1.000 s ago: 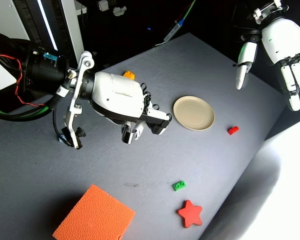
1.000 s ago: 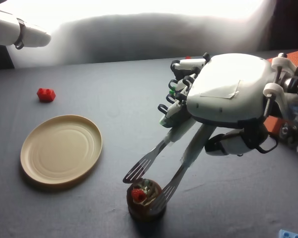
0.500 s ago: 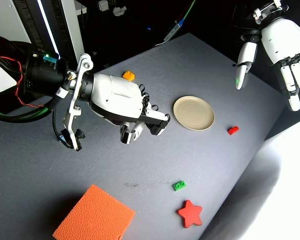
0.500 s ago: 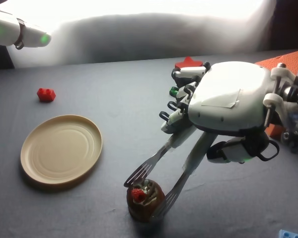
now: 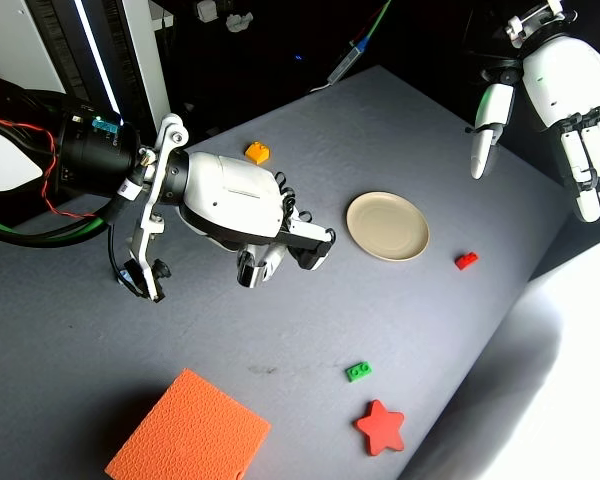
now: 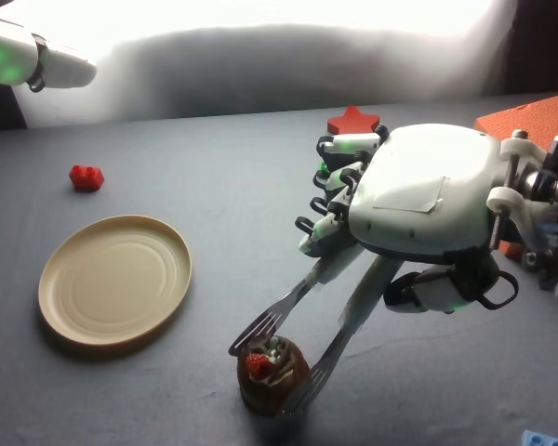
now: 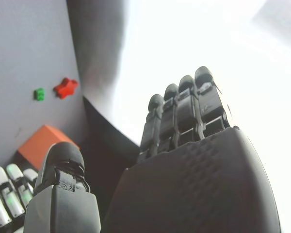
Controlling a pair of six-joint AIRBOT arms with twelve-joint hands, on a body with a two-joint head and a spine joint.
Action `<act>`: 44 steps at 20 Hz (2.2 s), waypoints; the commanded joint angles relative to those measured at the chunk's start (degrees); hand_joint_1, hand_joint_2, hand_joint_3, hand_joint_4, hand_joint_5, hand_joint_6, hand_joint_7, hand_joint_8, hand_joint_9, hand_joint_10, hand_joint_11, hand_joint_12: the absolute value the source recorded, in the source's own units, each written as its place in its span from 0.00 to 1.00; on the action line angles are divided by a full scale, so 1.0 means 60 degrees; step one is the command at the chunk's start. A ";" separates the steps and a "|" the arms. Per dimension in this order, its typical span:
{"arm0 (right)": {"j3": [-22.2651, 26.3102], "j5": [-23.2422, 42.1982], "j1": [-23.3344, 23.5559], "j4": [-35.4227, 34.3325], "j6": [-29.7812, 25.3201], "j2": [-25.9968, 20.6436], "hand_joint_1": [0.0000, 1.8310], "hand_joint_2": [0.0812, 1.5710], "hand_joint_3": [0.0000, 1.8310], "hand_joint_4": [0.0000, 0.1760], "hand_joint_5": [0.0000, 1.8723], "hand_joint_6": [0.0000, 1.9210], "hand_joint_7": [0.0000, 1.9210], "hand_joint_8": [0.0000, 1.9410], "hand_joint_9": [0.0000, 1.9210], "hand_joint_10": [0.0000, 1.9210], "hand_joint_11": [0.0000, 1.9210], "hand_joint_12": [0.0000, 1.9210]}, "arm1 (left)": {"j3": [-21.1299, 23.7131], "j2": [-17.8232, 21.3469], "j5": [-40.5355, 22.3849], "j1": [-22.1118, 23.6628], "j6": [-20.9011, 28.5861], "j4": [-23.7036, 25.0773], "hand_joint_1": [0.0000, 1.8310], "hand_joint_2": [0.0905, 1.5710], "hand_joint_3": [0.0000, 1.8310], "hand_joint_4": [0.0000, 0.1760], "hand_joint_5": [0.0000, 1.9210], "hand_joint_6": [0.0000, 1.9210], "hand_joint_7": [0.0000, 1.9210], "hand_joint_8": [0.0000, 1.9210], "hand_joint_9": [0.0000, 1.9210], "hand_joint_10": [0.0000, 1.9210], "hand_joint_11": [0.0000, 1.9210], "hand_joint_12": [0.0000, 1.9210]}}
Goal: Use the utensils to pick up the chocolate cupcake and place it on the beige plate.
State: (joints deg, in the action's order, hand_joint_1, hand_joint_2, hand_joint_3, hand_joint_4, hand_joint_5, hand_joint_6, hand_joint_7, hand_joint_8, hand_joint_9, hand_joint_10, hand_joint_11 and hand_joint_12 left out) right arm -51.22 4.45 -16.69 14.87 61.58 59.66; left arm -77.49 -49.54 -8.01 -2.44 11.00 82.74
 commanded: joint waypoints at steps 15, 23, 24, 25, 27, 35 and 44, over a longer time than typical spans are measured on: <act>0.0020 0.1129 0.0116 0.0020 0.0069 -0.0030 0.58 0.72 0.00 0.00 0.41 0.01 0.42 0.01 0.27 0.33 0.02 0.80 | -0.0068 0.0076 -0.0047 0.0120 -0.0011 -0.0099 0.08 0.71 0.00 0.00 0.04 0.00 0.02 0.00 0.01 0.00 0.00 0.06; 0.0026 0.1127 0.0126 0.0020 0.0070 -0.0027 0.64 0.74 0.00 0.00 0.46 0.61 0.43 0.52 0.26 0.50 0.07 0.85 | -0.0052 0.0100 -0.0048 0.0126 -0.0011 -0.0098 0.09 0.71 0.00 0.00 0.05 0.00 0.03 0.00 0.02 0.00 0.00 0.09; 0.0033 0.1127 0.0126 0.0020 0.0070 -0.0027 0.64 0.75 0.00 0.06 0.46 0.61 0.41 0.64 0.27 0.52 0.07 0.86 | -0.0052 0.0099 -0.0048 0.0126 -0.0011 -0.0098 0.08 0.71 0.00 0.00 0.05 0.00 0.03 0.00 0.02 0.00 0.00 0.09; 0.0041 0.1126 0.0126 0.0020 0.0070 -0.0028 0.64 0.75 0.00 0.07 0.46 0.60 0.40 0.68 0.26 0.56 0.08 0.87 | -0.0052 0.0099 -0.0048 0.0126 -0.0011 -0.0097 0.08 0.71 0.00 0.00 0.05 0.00 0.03 0.00 0.03 0.00 0.00 0.11; 0.0050 0.1122 0.0126 0.0020 0.0070 -0.0029 0.64 0.75 0.00 0.09 0.46 0.60 0.42 0.67 0.30 0.56 0.13 0.84 | -0.0052 0.0099 -0.0048 0.0126 -0.0011 -0.0097 0.09 0.71 0.00 0.00 0.04 0.00 0.02 0.00 0.02 0.00 0.00 0.06; 0.0082 0.1114 0.0128 0.0020 0.0069 -0.0033 0.64 0.75 0.00 0.00 0.43 0.61 0.44 0.68 0.31 0.64 0.14 0.85 | -0.0046 0.0099 -0.0048 0.0126 -0.0012 -0.0051 0.09 0.70 0.00 0.00 0.05 0.00 0.04 0.00 0.04 0.00 0.00 0.10; 0.0072 0.1002 0.0616 -0.0645 0.0065 -0.0099 0.65 0.74 0.00 0.06 0.46 0.58 0.45 0.65 0.32 0.60 0.15 0.80 | -0.0044 0.0097 -0.0048 0.0129 -0.0012 -0.0035 0.10 0.70 0.00 0.00 0.05 0.00 0.04 0.00 0.03 0.00 0.00 0.08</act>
State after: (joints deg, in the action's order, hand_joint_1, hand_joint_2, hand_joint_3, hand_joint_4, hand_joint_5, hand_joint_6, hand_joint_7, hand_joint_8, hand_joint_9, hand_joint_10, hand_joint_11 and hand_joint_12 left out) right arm -50.96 3.40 -13.30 10.70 61.80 59.42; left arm -77.49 -49.54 -8.14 -2.44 11.00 83.11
